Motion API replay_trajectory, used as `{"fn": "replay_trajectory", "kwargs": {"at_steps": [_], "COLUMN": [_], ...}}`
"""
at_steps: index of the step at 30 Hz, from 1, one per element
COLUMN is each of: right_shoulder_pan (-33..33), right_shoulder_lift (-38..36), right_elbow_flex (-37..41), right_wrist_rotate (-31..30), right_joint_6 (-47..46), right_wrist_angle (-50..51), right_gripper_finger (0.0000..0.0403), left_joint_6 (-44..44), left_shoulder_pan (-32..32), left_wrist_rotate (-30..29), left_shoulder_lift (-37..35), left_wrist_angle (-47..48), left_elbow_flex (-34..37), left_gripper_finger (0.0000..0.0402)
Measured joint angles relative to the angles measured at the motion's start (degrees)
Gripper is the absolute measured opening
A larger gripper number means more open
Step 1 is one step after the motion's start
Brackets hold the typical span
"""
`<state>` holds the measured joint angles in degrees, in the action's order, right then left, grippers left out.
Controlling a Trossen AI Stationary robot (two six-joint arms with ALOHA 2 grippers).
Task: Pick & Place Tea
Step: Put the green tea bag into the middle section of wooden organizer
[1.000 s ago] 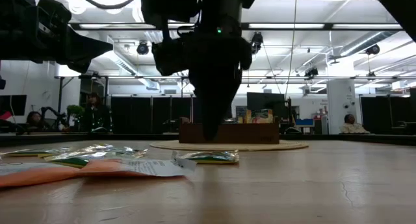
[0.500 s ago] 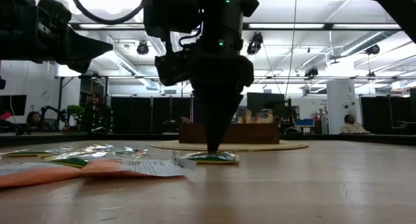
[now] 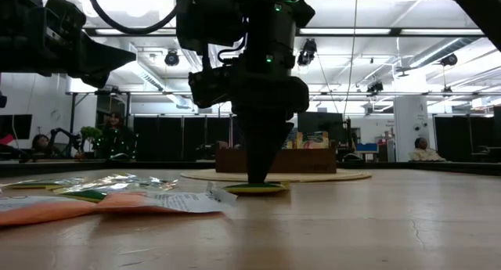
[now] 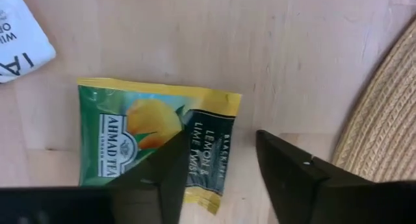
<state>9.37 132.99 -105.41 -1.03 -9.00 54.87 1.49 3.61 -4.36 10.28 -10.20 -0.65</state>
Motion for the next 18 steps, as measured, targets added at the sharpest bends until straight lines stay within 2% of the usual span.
{"fn": "replay_trajectory", "kwargs": {"at_steps": [8,13,18], "right_shoulder_pan": [-0.22,-0.2,-0.37], "right_shoulder_lift": [0.0,-0.58,-3.68], "right_elbow_flex": [-0.07,0.01,-1.13], "right_wrist_rotate": [-0.43,-1.77,-9.49], "right_joint_6": [0.8,0.6,0.48], "right_wrist_angle": [0.16,0.33,3.9], "right_gripper_finger": [0.0026,0.001,0.0008], "left_joint_6": [0.0,0.01,0.0], "left_shoulder_pan": [0.01,0.01,0.0], "left_wrist_rotate": [-0.01,-0.02,-0.02], "left_shoulder_lift": [0.0,0.0,0.0], "left_wrist_angle": [-0.02,-0.02,-0.02], "left_elbow_flex": [0.0,-0.02,-0.02], "left_gripper_finger": [0.0,0.0,0.0]}}
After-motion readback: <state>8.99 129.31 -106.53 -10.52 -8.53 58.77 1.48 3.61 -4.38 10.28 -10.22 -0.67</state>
